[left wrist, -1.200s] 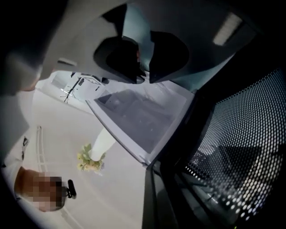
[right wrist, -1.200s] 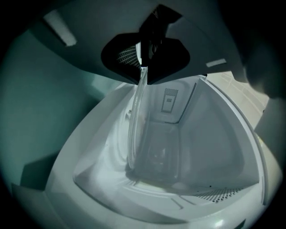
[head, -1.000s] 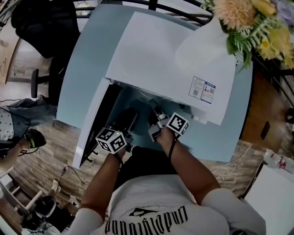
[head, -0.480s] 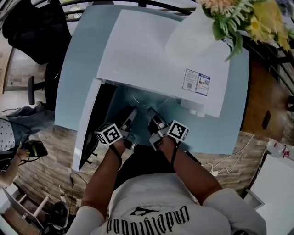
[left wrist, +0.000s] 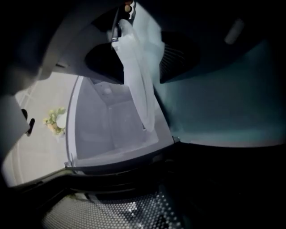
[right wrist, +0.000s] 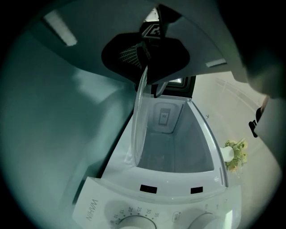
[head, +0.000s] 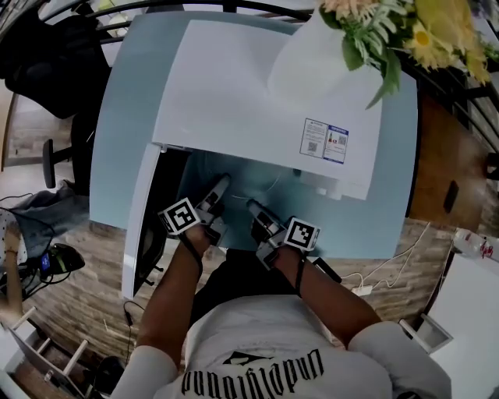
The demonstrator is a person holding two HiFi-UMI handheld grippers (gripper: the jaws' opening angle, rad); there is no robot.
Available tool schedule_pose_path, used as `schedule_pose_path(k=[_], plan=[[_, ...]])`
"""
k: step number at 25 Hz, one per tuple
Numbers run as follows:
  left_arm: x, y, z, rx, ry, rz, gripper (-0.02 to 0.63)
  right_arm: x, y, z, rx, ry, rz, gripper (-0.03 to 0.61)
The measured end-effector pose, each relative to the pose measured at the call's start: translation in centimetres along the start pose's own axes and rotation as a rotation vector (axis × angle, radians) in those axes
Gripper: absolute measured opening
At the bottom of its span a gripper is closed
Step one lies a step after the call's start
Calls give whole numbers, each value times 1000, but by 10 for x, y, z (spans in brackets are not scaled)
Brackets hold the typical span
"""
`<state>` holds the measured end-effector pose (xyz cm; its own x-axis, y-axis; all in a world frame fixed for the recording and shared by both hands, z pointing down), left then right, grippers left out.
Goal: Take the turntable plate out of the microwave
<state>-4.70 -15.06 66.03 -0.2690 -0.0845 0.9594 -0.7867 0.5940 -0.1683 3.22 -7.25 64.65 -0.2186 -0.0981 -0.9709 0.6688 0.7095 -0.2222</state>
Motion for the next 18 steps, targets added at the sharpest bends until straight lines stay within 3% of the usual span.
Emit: schedule_pose_path(k=[9, 10, 11, 14, 18], plan=[[8, -15, -11, 74, 90, -34, 273, -7, 22, -15, 109, 1, -25, 44], [7, -16, -11, 75, 85, -44, 248, -8, 24, -16, 119, 4, -28, 44], [6, -16, -11, 71, 88, -55, 182, -9, 25, -16, 127, 10, -27, 44], [0, -15, -10, 44, 127, -95, 111, -9, 26, -14, 144, 21, -24, 49], [-1, -13, -11, 18, 158, -118, 86, -10, 28, -11, 168, 52, -26, 51]])
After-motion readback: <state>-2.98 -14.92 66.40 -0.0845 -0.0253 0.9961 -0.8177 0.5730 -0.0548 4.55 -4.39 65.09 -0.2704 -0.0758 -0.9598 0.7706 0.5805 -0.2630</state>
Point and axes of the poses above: the fingertips, and each gripper's own axes: y backward along the fingers, x to its left, z out of its top, the point moved 1 cm from there along y, backward along the fingers
